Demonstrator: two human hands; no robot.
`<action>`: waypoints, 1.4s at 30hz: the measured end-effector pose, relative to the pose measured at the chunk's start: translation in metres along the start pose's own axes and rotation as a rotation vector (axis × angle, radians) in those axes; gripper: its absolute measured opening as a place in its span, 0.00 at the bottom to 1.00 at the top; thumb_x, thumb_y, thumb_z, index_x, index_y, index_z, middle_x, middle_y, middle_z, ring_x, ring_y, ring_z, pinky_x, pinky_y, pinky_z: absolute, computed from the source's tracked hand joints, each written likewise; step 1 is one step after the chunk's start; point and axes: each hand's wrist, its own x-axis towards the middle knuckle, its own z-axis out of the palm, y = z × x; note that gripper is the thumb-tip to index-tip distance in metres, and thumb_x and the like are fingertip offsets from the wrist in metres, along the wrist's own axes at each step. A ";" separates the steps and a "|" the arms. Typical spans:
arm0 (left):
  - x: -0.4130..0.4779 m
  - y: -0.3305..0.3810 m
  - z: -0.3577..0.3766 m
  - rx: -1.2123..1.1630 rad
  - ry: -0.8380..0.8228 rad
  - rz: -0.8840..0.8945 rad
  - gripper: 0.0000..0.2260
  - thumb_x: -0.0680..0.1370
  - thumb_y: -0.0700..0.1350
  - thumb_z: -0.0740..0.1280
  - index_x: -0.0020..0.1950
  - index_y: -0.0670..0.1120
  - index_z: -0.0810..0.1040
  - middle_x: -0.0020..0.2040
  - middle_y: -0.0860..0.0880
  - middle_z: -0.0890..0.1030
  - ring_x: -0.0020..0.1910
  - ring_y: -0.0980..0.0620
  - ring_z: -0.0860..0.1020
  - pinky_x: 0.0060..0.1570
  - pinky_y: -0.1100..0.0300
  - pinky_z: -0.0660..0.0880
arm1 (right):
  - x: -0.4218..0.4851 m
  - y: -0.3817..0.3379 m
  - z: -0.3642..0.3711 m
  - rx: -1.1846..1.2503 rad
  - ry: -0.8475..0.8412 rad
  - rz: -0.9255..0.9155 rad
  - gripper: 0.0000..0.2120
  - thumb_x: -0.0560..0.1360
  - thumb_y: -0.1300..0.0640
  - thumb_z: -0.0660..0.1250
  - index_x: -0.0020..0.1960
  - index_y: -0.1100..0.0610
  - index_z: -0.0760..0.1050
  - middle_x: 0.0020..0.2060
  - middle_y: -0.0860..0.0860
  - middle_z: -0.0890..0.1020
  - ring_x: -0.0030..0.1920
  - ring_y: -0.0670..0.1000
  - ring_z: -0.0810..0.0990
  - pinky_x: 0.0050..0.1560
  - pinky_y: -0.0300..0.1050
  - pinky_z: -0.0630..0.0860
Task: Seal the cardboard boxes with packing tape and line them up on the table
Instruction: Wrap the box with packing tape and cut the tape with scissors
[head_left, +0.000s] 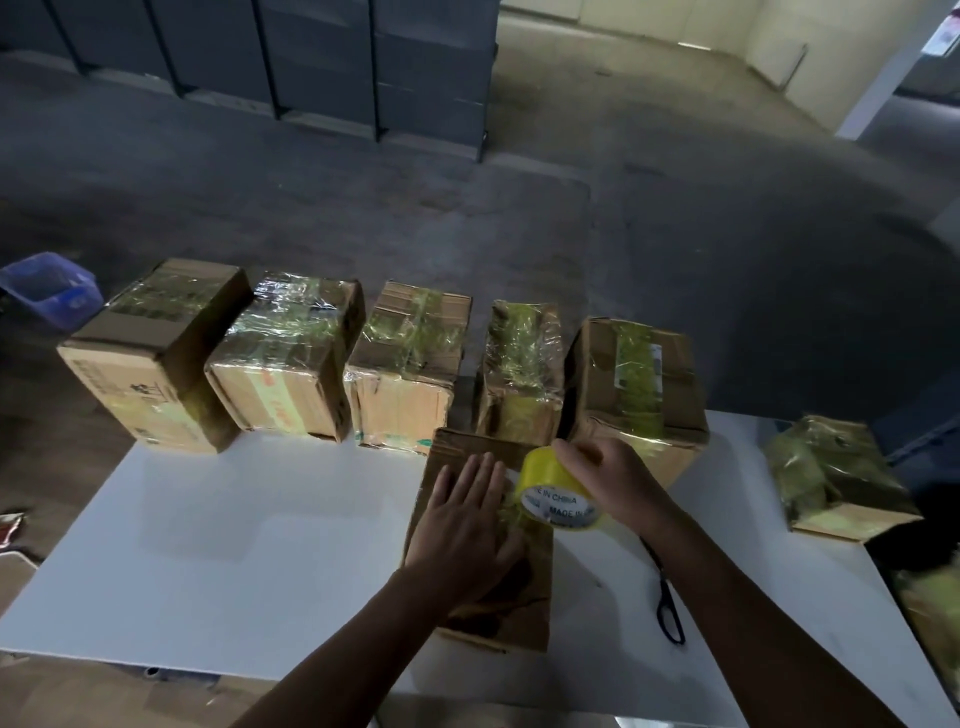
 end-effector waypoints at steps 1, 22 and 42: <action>0.000 -0.001 0.000 0.014 -0.002 -0.001 0.36 0.77 0.64 0.42 0.79 0.45 0.41 0.79 0.47 0.41 0.77 0.50 0.38 0.74 0.50 0.35 | -0.002 0.005 0.000 0.075 -0.002 -0.006 0.30 0.73 0.35 0.62 0.38 0.64 0.77 0.31 0.61 0.76 0.33 0.58 0.74 0.35 0.43 0.66; 0.007 0.028 -0.005 0.091 -0.111 0.098 0.27 0.83 0.52 0.50 0.79 0.47 0.45 0.80 0.47 0.46 0.78 0.46 0.41 0.73 0.41 0.39 | -0.006 0.086 -0.006 -0.262 0.088 -0.021 0.22 0.76 0.55 0.66 0.26 0.60 0.64 0.22 0.52 0.62 0.25 0.47 0.60 0.28 0.45 0.60; 0.006 0.058 0.009 0.081 -0.088 -0.048 0.34 0.78 0.61 0.50 0.79 0.47 0.45 0.79 0.43 0.45 0.76 0.37 0.39 0.65 0.26 0.40 | -0.007 0.073 0.033 -0.284 -0.051 0.132 0.21 0.80 0.47 0.58 0.38 0.62 0.76 0.33 0.56 0.79 0.36 0.54 0.77 0.38 0.45 0.69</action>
